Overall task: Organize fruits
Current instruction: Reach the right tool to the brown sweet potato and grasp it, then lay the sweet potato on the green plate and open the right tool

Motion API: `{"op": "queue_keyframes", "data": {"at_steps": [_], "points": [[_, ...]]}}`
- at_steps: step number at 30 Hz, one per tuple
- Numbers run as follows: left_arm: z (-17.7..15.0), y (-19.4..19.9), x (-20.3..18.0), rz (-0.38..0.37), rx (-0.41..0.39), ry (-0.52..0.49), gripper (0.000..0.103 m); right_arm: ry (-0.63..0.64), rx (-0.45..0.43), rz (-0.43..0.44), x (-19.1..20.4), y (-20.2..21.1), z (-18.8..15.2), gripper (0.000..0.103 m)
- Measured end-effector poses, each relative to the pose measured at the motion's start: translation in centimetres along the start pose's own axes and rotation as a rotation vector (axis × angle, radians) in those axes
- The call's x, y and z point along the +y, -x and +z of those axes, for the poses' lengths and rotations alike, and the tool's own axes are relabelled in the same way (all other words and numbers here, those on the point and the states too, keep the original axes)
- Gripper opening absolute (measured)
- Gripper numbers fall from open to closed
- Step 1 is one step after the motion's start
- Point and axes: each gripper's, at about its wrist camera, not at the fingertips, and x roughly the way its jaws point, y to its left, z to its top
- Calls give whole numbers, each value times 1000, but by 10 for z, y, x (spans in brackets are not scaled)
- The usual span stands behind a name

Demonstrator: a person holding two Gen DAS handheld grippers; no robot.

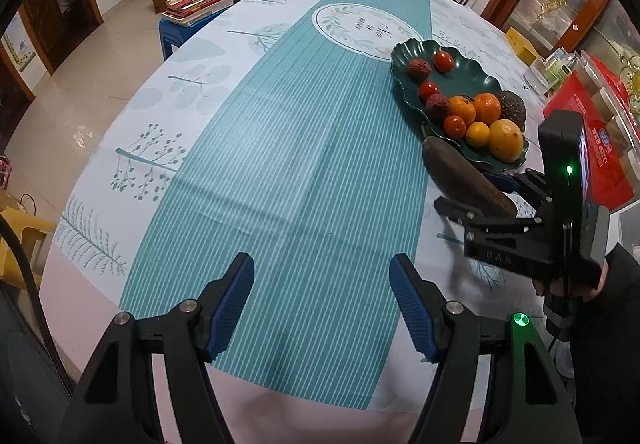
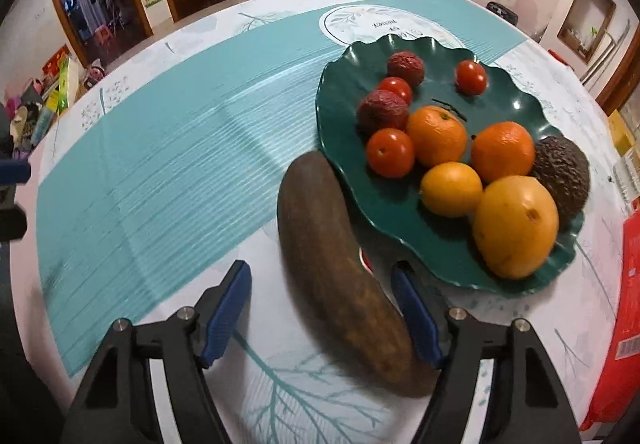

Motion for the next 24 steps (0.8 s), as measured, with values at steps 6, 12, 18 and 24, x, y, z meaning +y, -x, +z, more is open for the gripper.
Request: {"op": "queue_keyframes", "data": {"at_steps": [6,12,18,24], "points": [[-6,6,6,1,-5,9,69,-58,5,12,-7,1,7,47],[-8,14,13,15,-19,17,69,-63,32,81,-1,2,9,39],[-8,24,24,35,-40,44,69,-49,36,171,29,8,7,34],[-8,30,31,48,-55,63,69,-147,-34,308,33,26,12,34]]}}
